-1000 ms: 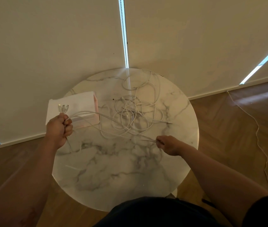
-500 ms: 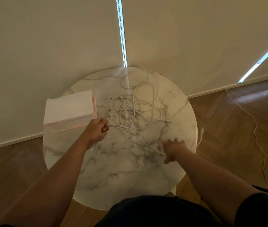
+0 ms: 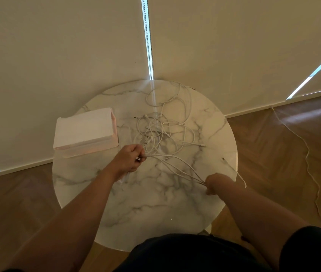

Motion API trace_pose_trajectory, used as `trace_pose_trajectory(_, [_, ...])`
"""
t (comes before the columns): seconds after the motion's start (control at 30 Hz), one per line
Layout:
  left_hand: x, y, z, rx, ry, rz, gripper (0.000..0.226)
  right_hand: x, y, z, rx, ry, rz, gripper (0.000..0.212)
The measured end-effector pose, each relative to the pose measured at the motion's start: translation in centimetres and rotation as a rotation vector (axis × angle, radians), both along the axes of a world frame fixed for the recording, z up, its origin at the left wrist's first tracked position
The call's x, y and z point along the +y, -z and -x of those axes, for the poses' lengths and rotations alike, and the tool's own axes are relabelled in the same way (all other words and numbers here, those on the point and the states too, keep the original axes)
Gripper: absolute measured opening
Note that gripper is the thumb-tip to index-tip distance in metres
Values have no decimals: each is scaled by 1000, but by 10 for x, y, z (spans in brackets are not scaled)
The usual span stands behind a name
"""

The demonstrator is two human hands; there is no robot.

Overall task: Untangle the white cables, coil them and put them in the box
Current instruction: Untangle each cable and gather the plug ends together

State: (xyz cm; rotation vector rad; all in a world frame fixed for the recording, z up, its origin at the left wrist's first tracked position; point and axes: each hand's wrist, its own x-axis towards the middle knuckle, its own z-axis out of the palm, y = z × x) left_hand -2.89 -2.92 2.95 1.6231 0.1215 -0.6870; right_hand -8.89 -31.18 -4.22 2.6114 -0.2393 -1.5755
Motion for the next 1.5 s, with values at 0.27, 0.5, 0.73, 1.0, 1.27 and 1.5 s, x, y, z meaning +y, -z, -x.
trace_pose_trajectory(0.27, [-12,8,0,-73,-24,-66,33,34,-18,-10,-387,23,-262,47])
trace_pose_trajectory(0.5, [-32,22,16,-262,125,-315,37,-3,-17,8,-49,-41,-61,40])
trace_pose_trajectory(0.73, [-24,4,11,-83,-109,89,36,32,-16,-16,-565,74,-326,93])
trace_pose_trajectory(1.0, [-12,-30,1,116,-363,656,37,106,-15,-22,-363,-270,-723,80])
trace_pose_trajectory(1.27, [32,3,-8,61,-717,397,40,75,-8,-8,-201,-254,-491,37])
trace_pose_trajectory(1.5, [69,23,-12,47,-937,300,37,39,-1,-13,-199,-313,-324,35])
